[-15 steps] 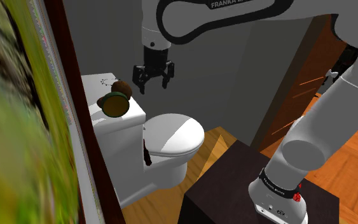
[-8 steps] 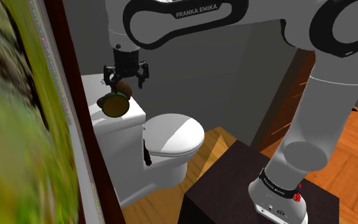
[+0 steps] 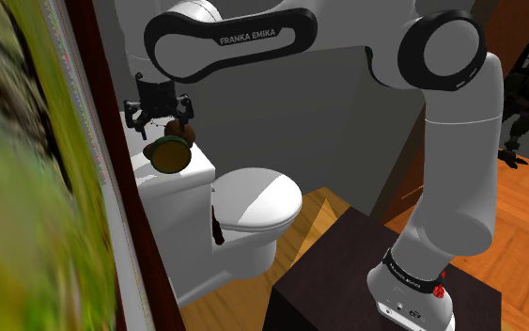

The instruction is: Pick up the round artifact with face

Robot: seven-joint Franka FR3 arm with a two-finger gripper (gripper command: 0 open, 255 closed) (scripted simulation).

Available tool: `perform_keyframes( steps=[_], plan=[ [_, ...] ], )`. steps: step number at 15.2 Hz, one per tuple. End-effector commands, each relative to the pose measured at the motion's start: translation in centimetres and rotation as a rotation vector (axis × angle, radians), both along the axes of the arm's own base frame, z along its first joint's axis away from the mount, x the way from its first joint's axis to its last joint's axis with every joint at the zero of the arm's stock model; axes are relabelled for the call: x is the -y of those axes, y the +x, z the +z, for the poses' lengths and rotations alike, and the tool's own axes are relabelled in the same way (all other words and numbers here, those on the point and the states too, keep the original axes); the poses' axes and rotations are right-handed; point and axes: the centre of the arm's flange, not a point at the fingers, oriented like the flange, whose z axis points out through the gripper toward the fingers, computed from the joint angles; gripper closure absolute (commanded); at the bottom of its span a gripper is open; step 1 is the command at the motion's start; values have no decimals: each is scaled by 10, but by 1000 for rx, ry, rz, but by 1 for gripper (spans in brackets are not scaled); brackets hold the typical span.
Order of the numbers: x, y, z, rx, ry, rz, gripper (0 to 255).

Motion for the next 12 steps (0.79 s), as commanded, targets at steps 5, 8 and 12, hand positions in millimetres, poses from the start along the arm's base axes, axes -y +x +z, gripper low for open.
perform_keyframes(
  steps=[5,8,12],
  plan=[
    [-1,0,-29,1,0,-1,0],
    [-1,0,-29,1,0,-1,255],
    [-2,1,-30,1,0,-1,255]
  ],
)
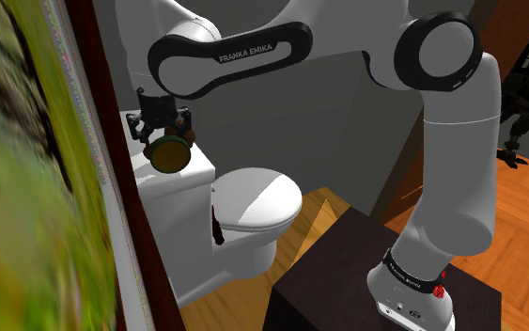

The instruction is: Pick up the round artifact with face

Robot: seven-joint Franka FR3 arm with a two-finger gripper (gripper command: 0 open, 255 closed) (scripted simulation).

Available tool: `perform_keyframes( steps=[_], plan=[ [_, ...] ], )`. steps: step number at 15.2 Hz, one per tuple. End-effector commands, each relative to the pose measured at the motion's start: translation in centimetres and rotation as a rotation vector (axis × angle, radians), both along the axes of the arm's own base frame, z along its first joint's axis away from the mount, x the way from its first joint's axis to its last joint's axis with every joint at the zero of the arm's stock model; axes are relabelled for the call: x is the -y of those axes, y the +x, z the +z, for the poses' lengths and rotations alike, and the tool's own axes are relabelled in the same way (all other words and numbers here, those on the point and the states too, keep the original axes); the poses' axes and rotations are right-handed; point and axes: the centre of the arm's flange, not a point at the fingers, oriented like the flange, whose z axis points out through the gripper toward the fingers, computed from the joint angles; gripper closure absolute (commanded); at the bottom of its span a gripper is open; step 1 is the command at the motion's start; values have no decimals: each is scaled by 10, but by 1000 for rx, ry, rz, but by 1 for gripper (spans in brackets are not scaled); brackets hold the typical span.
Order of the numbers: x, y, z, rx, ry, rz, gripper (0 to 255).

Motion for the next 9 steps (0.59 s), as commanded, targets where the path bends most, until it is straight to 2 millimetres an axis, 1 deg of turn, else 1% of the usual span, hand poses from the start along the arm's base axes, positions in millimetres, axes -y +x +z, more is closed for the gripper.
perform_keyframes(
  steps=[1,4,9],
  plan=[
    [-1,0,-2,-4,-1,1,255],
    [0,-2,-2,-4,-1,1,255],
    [0,-2,25,-4,-1,1,255]
  ],
)
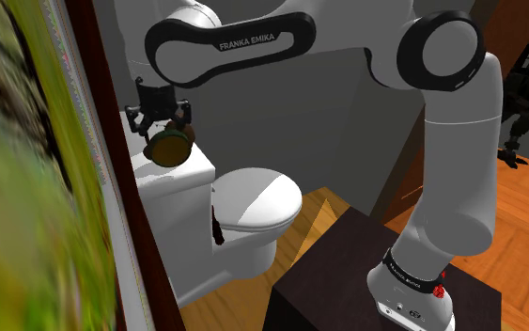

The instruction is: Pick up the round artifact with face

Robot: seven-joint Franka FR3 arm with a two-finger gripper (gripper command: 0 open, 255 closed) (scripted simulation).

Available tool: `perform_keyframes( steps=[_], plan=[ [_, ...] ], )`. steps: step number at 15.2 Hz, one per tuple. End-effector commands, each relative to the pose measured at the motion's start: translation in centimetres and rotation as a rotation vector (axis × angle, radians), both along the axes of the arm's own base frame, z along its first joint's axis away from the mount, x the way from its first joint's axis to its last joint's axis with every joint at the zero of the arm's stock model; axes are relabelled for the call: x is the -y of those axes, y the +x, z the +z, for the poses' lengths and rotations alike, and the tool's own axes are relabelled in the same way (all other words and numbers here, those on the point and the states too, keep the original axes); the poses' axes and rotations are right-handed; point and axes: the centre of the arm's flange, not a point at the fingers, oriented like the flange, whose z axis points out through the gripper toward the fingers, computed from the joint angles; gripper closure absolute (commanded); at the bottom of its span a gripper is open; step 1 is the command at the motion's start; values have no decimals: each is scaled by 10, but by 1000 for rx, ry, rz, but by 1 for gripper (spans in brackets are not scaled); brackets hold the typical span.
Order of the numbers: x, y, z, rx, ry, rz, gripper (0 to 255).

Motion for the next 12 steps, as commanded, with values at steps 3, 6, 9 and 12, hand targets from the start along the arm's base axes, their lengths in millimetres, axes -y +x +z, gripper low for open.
perform_keyframes(
  steps=[3,6,9,12],
  plan=[
    [0,0,21,0,0,0,255],
    [0,0,37,0,0,0,255],
    [0,0,52,0,0,0,255],
    [0,0,58,0,0,0,255]
  ],
)
